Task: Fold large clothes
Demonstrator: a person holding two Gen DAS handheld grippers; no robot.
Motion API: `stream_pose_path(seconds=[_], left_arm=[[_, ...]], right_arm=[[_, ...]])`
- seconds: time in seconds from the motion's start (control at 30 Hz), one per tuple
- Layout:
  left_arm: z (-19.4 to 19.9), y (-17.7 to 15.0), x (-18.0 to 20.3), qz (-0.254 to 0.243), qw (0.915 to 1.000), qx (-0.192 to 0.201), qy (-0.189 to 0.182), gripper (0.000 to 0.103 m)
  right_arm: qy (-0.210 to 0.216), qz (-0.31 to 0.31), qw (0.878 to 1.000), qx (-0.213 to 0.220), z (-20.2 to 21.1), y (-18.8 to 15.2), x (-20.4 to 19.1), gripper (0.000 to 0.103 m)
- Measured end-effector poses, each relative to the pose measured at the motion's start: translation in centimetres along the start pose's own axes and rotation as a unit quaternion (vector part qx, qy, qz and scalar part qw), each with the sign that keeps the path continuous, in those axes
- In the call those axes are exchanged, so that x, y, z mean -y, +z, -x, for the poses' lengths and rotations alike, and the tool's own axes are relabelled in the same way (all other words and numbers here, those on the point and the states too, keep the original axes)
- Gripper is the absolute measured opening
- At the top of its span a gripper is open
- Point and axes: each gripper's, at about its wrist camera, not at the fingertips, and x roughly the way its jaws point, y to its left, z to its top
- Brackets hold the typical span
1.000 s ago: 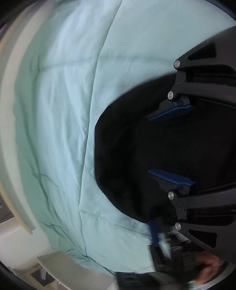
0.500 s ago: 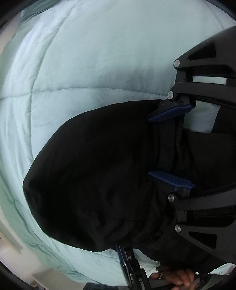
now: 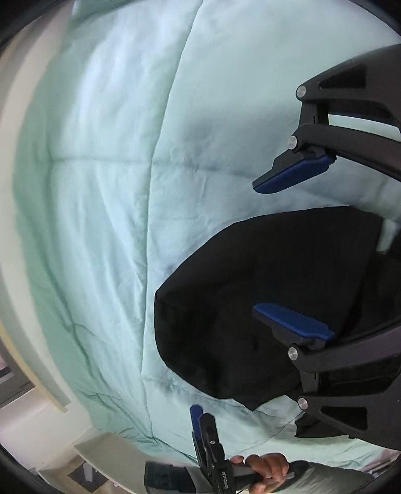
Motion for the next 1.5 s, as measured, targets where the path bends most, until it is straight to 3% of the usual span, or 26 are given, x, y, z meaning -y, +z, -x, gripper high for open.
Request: stream_pose_path(seconds=[0.2, 0.37, 0.4, 0.47, 0.5, 0.53, 0.63, 0.9, 1.07, 1.13, 1.23, 1.3, 1.43, 1.5], left_arm=[[-5.1, 0.9, -2.5, 0.006, 0.9983, -0.056, -0.017, 0.058], [-7.1, 1.1, -3.4, 0.042, 0.9964, -0.052, -0.051, 0.057], [-6.9, 0.8, -3.0, 0.036, 0.9969, -0.045, -0.053, 0.057], [-6.0, 0.2, -2.0, 0.014, 0.9981, -0.03, -0.052, 0.04], [-5.2, -0.2, -1.3, 0.002, 0.9985, -0.023, -0.049, 0.039], [-3.9, -0.7, -0.3, -0.013, 0.9987, -0.012, -0.047, 0.036], [0.2, -2.3, 2.8, -0.051, 0.9969, 0.016, -0.057, 0.033], [10.0, -8.7, 12.9, -0.158, 0.9861, 0.043, -0.032, 0.033], [15.5, -16.2, 18.9, -0.201, 0.9774, 0.064, -0.019, 0.033], [16.5, -19.6, 20.5, -0.209, 0.9753, 0.07, 0.006, 0.033], [15.3, -25.5, 21.1, -0.191, 0.9791, 0.045, 0.052, 0.033], [13.9, -29.0, 20.5, -0.165, 0.984, 0.014, 0.065, 0.033], [10.6, -35.2, 17.9, -0.087, 0.9943, -0.044, 0.044, 0.033], [9.6, -37.0, 17.2, -0.07, 0.9943, -0.061, 0.051, 0.033]], right_arm=[[0.054, 0.008, 0.997, -0.056, -6.0, 2.1, 0.3, 0.076], [0.112, -0.007, 0.992, -0.062, -9.8, 2.9, 0.6, 0.075], [0.12, -0.006, 0.991, -0.059, -10.0, 3.0, 0.5, 0.063], [0.135, 0.014, 0.989, -0.055, -9.4, 2.9, -0.5, 0.039], [0.131, 0.031, 0.99, -0.051, -8.7, 2.8, -1.3, 0.029], [0.126, 0.053, 0.99, -0.045, -7.6, 2.5, -2.4, 0.023], [0.109, 0.094, 0.989, -0.02, -3.7, 1.0, -5.1, 0.021], [0.057, 0.171, 0.981, 0.069, 9.5, -6.9, -12.3, 0.02], [0.032, 0.19, 0.976, 0.1, 16.6, -14.6, -16.3, 0.02], [-0.001, 0.201, 0.973, 0.114, 18.3, -18.1, -17.7, 0.02], [-0.031, 0.2, 0.973, 0.11, 18.6, -23.2, -19.2, 0.02], [-0.027, 0.187, 0.978, 0.091, 17.8, -26.2, -19.6, 0.02], [-0.013, 0.135, 0.99, 0.038, 14.7, -31.4, -19.1, 0.02], [-0.005, 0.114, 0.993, 0.003, 12.8, -33.8, -18.5, 0.02]])
